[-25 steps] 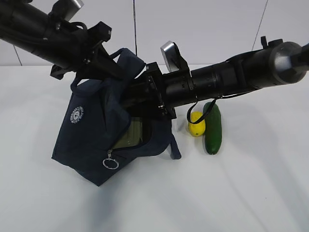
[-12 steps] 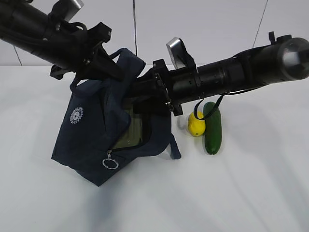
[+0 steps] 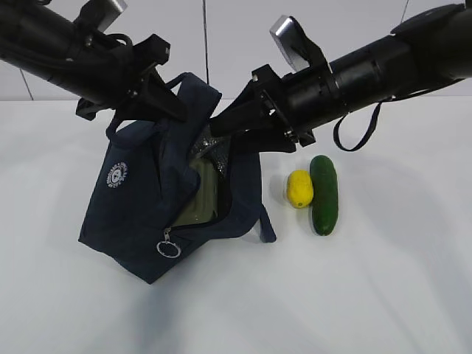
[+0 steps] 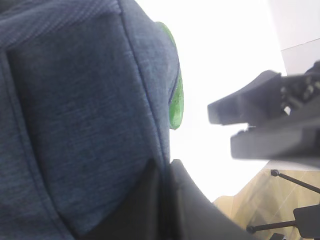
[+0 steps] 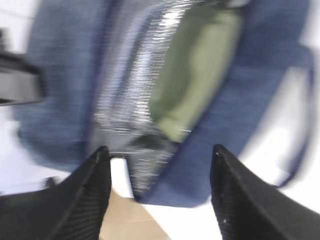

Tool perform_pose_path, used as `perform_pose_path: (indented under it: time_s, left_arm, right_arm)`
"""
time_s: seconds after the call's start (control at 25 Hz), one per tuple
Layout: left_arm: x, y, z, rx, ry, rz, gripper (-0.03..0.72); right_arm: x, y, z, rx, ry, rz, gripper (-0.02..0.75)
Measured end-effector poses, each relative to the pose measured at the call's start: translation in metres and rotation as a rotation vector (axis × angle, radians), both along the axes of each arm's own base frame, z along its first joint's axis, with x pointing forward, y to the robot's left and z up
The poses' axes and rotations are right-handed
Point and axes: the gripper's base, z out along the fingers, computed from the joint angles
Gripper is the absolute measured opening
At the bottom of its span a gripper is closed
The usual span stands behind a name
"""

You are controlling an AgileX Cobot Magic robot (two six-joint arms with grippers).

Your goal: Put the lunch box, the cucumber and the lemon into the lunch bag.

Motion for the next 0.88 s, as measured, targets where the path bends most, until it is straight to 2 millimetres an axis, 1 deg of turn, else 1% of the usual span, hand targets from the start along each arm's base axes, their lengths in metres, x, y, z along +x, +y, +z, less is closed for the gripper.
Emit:
perform_pose_path:
  time_s: [0.12,0.24,0.44,0.56,0.72,0.88]
  left_arm:
    - [0.001,0.000,0.000,0.000,-0.004,0.005,-0.005]
    - [0.001,0.000,0.000,0.001,-0.005,0.006,-0.005]
    - [0.001,0.000,0.000,0.001,-0.005,0.006,-0.005]
    - [0.001,0.000,0.000,0.002,-0.006,0.005,-0.005]
    - [0.001,0.000,0.000,0.002,-0.006,0.005,-0.005]
    - [0.001,0.000,0.000,0.002,-0.006,0.005,-0.005]
  right_arm:
    - [-0.002,-0.010,0.007,-0.067,-0.013,-0.013,0.475]
    - [0.000,-0.025,0.012,-0.118,-0.018,-0.045,0.475]
    - [0.000,-0.044,0.017,-0.289,-0.030,-0.136,0.475]
    - [0.001,-0.050,0.020,-0.348,-0.027,-0.199,0.475]
    - [0.003,-0.057,0.014,-0.432,0.001,-0.279,0.475]
    - [0.000,-0.068,-0.003,-0.496,0.037,-0.427,0.475]
